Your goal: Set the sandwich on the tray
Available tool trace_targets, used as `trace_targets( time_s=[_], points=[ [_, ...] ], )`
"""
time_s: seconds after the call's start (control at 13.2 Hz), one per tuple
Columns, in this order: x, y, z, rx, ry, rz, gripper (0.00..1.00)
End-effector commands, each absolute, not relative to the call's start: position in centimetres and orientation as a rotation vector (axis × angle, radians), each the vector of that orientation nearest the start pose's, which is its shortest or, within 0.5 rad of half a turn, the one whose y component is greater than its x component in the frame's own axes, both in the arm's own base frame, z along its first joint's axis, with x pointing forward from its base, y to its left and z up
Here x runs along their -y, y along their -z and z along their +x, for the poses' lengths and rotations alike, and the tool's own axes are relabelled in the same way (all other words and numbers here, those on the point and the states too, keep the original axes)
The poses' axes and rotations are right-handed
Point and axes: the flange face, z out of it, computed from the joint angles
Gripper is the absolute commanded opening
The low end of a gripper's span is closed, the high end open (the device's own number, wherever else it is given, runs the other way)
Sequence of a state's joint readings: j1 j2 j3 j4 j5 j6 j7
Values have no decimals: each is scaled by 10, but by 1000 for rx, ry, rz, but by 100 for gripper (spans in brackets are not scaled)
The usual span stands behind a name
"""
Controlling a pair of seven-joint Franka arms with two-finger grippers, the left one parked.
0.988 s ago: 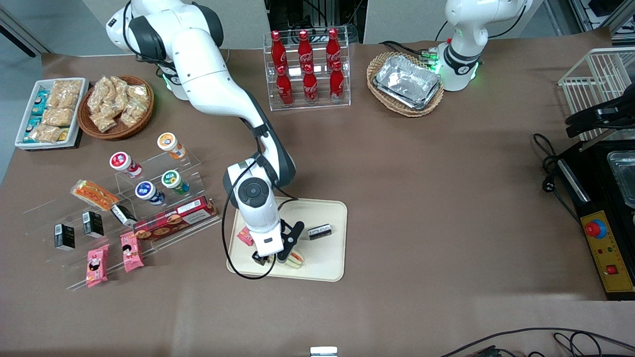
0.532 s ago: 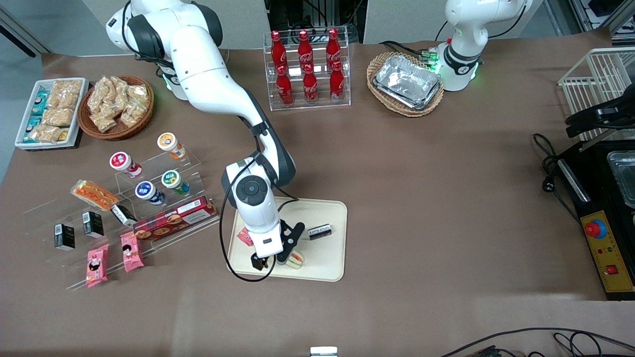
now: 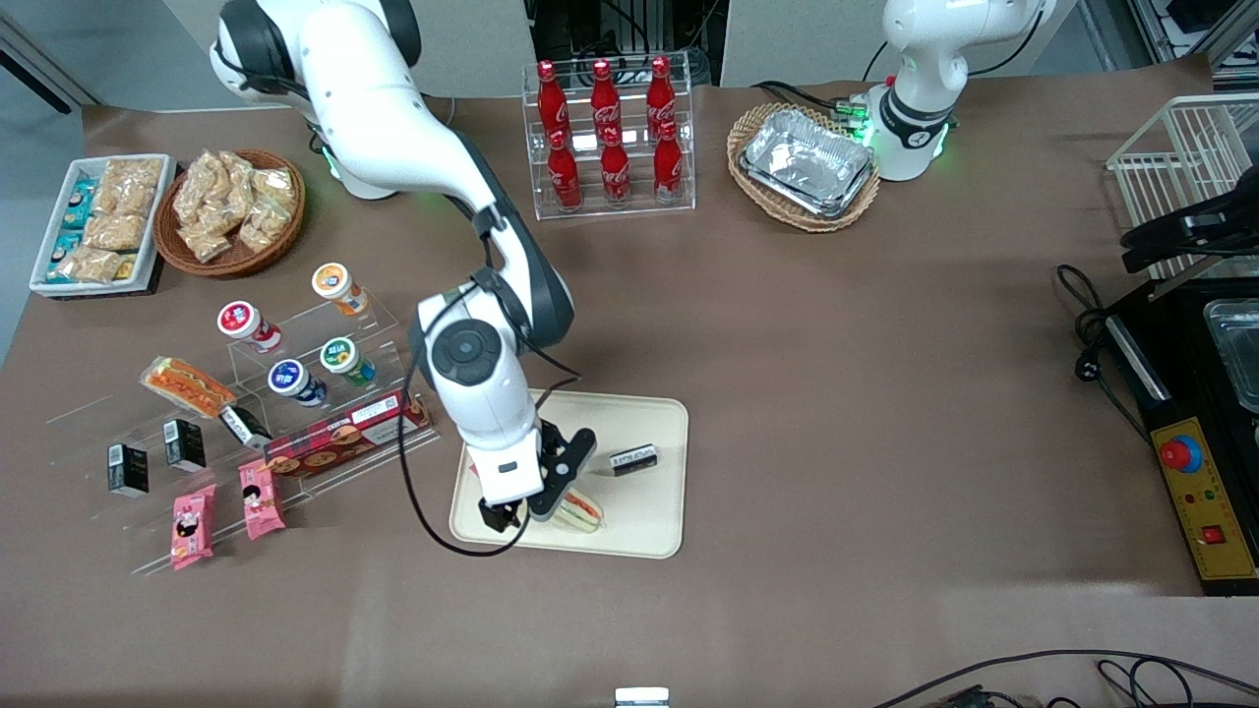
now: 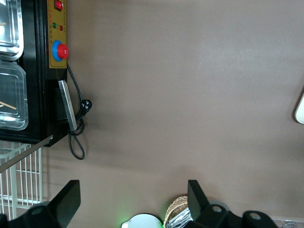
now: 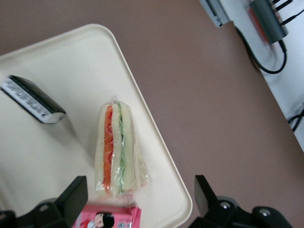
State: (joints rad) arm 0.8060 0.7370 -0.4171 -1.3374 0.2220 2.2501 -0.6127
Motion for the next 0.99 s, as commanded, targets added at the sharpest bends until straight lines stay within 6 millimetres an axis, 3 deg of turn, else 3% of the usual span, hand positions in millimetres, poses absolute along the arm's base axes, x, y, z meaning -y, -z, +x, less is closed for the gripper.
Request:
trace_targets(
  time_s=[0.0,0.3,0.61,0.76,0.91],
  points=[
    [-326,-423,660,1389,355,-2786,100],
    [-279,-511,643,1078,297,-2844,100],
    [-208,-590,628,641,316,-2926,100],
    [-184,-619,618,434,309,-2938,100],
    [-161,-629,609,246,226,-2957,100]
  ],
)
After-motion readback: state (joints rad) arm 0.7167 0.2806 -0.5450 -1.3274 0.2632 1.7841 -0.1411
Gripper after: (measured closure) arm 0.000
